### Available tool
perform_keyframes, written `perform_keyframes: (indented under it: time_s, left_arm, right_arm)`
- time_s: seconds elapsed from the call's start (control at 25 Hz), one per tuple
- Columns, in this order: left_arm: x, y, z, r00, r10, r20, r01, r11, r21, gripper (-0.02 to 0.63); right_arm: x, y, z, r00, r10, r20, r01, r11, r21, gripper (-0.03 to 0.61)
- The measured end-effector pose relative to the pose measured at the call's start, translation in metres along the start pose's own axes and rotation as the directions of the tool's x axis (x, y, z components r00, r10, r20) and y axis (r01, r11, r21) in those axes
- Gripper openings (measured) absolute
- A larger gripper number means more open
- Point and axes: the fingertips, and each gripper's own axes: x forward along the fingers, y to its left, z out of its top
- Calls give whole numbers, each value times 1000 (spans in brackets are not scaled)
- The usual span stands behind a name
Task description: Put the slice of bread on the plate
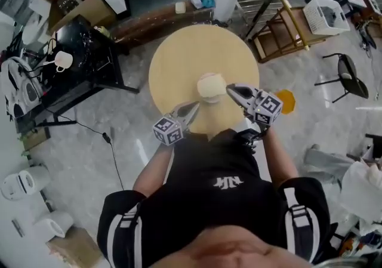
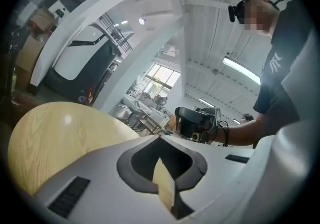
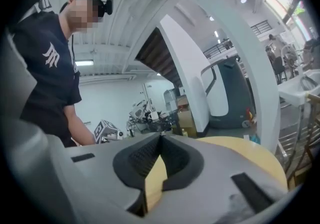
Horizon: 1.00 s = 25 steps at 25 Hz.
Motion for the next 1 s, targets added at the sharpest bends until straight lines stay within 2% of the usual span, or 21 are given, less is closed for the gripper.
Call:
perform_keyframes:
  time_s: [0.16,0.28,0.44,0.56,0.68,0.76,0.92,1.0]
  left_arm:
    - [-6,-17,39,999,-4,47,0,997,79,12]
    - [-15,-45,52,996,12,89,-22,992,122,12]
    - [-29,-83,76,984,39,175,-74,978,197,12]
    - [-37,-123,82,980,40,197,-84,971,223,12]
    - [-41,-166,83,980,32,197,-81,965,249,12]
    - [-43,-187,72,981,39,190,-88,962,257,12]
    - [-55,-219,39,989,47,139,-85,956,280,12]
    - [-59,-230,30,993,32,112,-66,949,310,12]
  right_arm:
    - [-12,13,58,978,116,171,-117,993,-5,3]
    - [-45,38,82,952,190,241,-192,981,-16,5]
    - [-91,74,105,890,296,347,-294,954,-60,5]
    - [-122,97,101,848,327,417,-351,936,-20,5]
    - [-142,123,84,836,380,395,-410,912,-9,3]
    - [-155,135,74,830,413,374,-435,900,-27,3]
    - [-168,158,64,781,473,409,-492,868,-65,3]
    - [-170,168,63,771,482,417,-496,864,-82,3]
